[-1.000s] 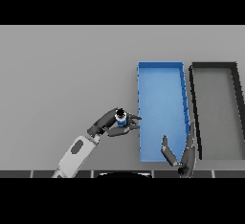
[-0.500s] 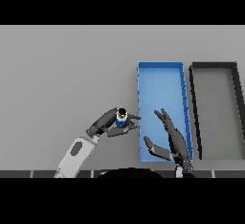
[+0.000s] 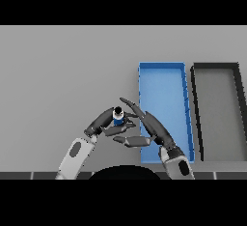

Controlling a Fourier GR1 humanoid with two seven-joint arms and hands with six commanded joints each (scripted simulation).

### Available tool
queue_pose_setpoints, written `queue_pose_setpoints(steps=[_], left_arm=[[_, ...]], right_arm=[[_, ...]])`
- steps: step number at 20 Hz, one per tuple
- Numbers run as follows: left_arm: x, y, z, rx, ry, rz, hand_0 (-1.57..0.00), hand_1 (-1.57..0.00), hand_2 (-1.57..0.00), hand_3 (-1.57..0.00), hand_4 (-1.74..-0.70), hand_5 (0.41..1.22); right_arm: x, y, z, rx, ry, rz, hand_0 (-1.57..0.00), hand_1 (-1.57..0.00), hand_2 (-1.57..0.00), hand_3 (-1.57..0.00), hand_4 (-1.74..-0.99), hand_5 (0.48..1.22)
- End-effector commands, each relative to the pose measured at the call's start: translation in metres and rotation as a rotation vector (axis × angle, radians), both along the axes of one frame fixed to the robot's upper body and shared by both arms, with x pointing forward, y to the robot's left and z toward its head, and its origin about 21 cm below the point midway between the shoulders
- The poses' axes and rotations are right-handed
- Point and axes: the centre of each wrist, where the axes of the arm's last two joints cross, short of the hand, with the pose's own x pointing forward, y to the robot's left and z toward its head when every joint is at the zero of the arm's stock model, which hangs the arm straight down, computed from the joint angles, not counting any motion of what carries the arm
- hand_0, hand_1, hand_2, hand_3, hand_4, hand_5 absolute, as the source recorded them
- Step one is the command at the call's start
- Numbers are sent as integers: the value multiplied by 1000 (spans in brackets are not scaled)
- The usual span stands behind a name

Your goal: Pick up the blue pipe and place it into the blue bin.

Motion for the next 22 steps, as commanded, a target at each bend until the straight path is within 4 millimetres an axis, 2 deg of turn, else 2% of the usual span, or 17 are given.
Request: queue_pose_setpoints(steps=[1, 5, 8, 11, 12, 13, 15, 17, 18, 19, 20, 22], left_arm=[[1, 1, 1, 1, 0, -5, -1571, -1571, -1571, -1571, -1464, 1221], [5, 5, 1, -9, 36, -22, -1571, -1571, -1571, -1571, -1469, 1221], [3, 4, 2, 7, 29, -7, -1571, -1571, -1571, -1571, -1469, 1221], [2, 5, 1, 23, 21, -13, -1571, -1571, -1571, -1571, -1465, 1221], [2, 6, 1, 30, 20, -13, -1571, -1571, -1571, -1571, -1462, 1221], [3, 7, 0, 20, 25, -12, -1571, -1571, -1571, -1571, -1517, 1221], [2, 7, 0, 29, 45, -18, -1571, -1571, -1571, -1571, -1595, 1221], [3, 7, 1, 33, 46, -2, -1571, -1571, -1571, -1571, -1645, 1221], [1, 7, 1, 18, 46, 0, -1571, -1571, -1571, -1511, -1662, 1221], [0, 6, 1, -13, 52, -12, -1571, -1571, -1571, -1523, -1677, 1221], [-2, 4, -1, -38, 57, -25, -1571, -1571, -1571, -1532, -1690, 1221], [1, 7, -1, -37, 62, -24, -1571, -1571, -1571, -1490, -1707, 1221]], right_arm=[[3, 4, 7, -9, -18, 28, 1, 0, -46, 1, -1268, 555], [23, 20, 21, -65, -30, 76, -7, -16, -66, 1, -1223, 540], [28, 24, 29, -74, -56, 115, -23, -32, -83, 1, -1186, 521], [36, 27, 33, -85, -63, 133, -69, -108, -166, -44, -1204, 497], [38, 28, 33, -89, -65, 137, -168, -218, -261, -128, -1233, 487], [41, 31, 33, -94, -61, 157, -323, -362, -377, -242, -1278, 485], [44, 37, 36, -90, -68, 176, -702, -703, -745, -604, -1406, 500], [47, 44, 37, -79, -63, 181, -1015, -1015, -1042, -872, -1514, 550], [49, 48, 37, -61, -57, 190, -1126, -1127, -1148, -953, -1551, 596], [46, 51, 37, -39, -61, 199, -1215, -1215, -1233, -1021, -1581, 650], [47, 53, 36, -19, -55, 206, -1286, -1287, -1300, -1102, -1606, 765], [47, 52, 35, -14, -67, 209, -1389, -1389, -1398, -1250, -1648, 929]])
